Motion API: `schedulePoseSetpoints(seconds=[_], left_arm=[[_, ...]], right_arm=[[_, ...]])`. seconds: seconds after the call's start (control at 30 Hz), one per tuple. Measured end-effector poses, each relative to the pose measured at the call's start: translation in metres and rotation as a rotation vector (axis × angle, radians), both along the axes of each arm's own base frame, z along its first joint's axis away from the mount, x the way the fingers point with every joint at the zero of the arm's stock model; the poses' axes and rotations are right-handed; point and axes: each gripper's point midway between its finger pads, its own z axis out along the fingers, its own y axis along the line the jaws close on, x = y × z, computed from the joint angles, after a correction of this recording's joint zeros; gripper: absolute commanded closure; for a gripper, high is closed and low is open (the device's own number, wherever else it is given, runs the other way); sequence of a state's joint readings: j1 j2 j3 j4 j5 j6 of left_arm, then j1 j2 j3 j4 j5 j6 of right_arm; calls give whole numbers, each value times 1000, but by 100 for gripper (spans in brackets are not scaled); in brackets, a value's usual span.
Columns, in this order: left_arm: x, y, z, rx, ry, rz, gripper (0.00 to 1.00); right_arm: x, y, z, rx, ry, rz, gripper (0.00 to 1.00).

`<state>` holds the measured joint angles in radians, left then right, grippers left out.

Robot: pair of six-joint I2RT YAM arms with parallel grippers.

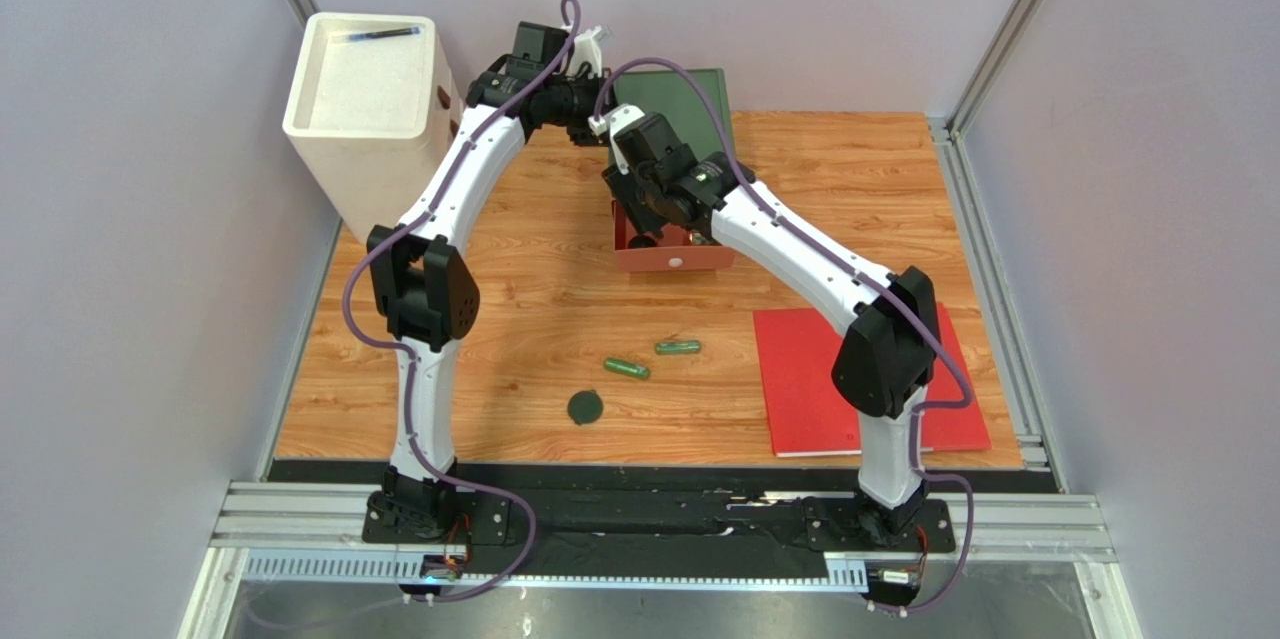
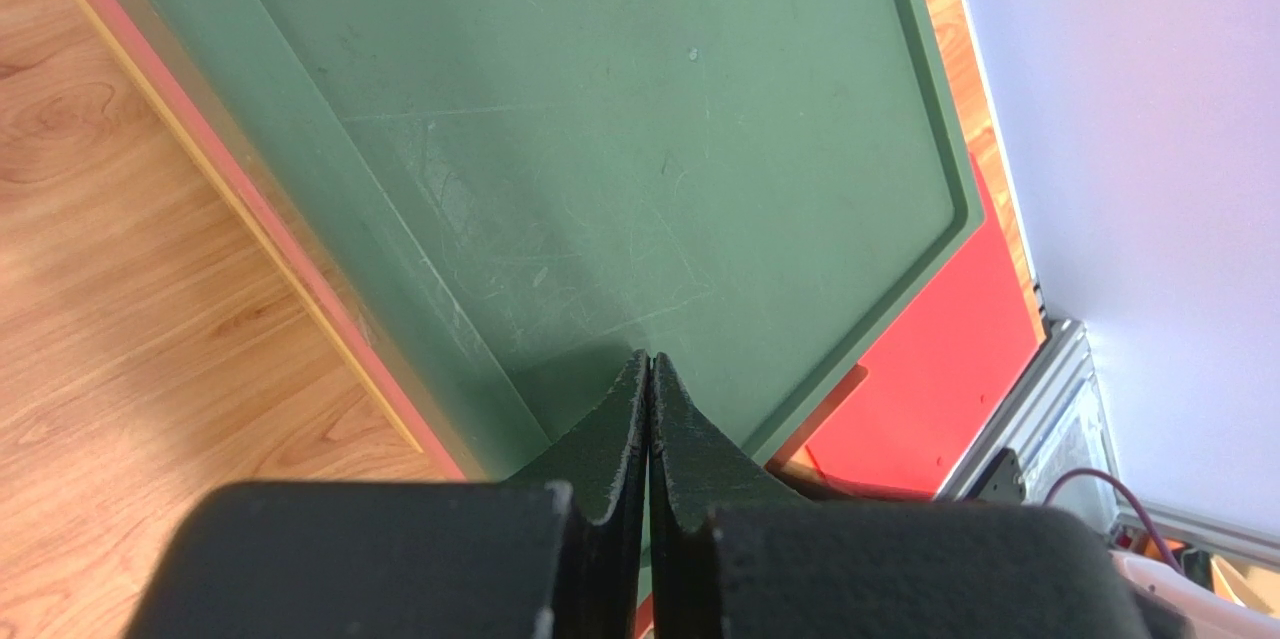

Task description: Organize the makeup

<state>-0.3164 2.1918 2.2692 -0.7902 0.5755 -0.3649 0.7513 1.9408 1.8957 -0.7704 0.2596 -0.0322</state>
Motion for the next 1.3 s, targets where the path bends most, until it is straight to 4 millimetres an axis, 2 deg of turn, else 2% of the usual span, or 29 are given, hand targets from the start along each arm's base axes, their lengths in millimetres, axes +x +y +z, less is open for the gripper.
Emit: schedulePoseSetpoints(seconds=[0.03, 0.13, 0.27, 0.37, 0.43, 0.53, 0.63, 0.7, 0.83, 0.93, 1.23, 1.3], left_arm=[[0, 0, 0, 0, 0, 0, 100], [0, 0, 0, 0, 1, 0, 100], [0, 1, 0, -2, 2, -1, 100], [0, 1, 0, -3, 3, -1, 100], [0, 1, 0, -3, 3, -2, 100], [0, 1, 0, -3, 3, -2, 100], [0, 1, 0, -3, 4, -2, 100], [0, 1, 1, -3, 4, -2, 100], [0, 1, 0, -2, 5, -1, 100], [0, 1, 0, -2, 8, -1, 100], [0, 1, 0, -4, 14, -4, 100], [0, 1, 0, -5, 14, -5, 100]], right_arm=[[1, 0, -6, -15, 9, 3, 35], [-1, -2, -17, -39, 36, 3, 33], [-4, 0, -16, -33, 43, 21, 34], [-16, 2, -18, -19, 70, 70, 35], [-30, 7, -21, -17, 94, 125, 36], [-60, 24, -32, -20, 150, 240, 39], [-110, 48, -57, -37, 247, 393, 39], [-151, 59, -79, -65, 337, 499, 39], [-195, 70, -104, -103, 443, 618, 36], [-208, 74, -124, -134, 495, 659, 36], [-225, 87, -182, -225, 612, 683, 37], [-230, 91, -184, -234, 615, 691, 37]])
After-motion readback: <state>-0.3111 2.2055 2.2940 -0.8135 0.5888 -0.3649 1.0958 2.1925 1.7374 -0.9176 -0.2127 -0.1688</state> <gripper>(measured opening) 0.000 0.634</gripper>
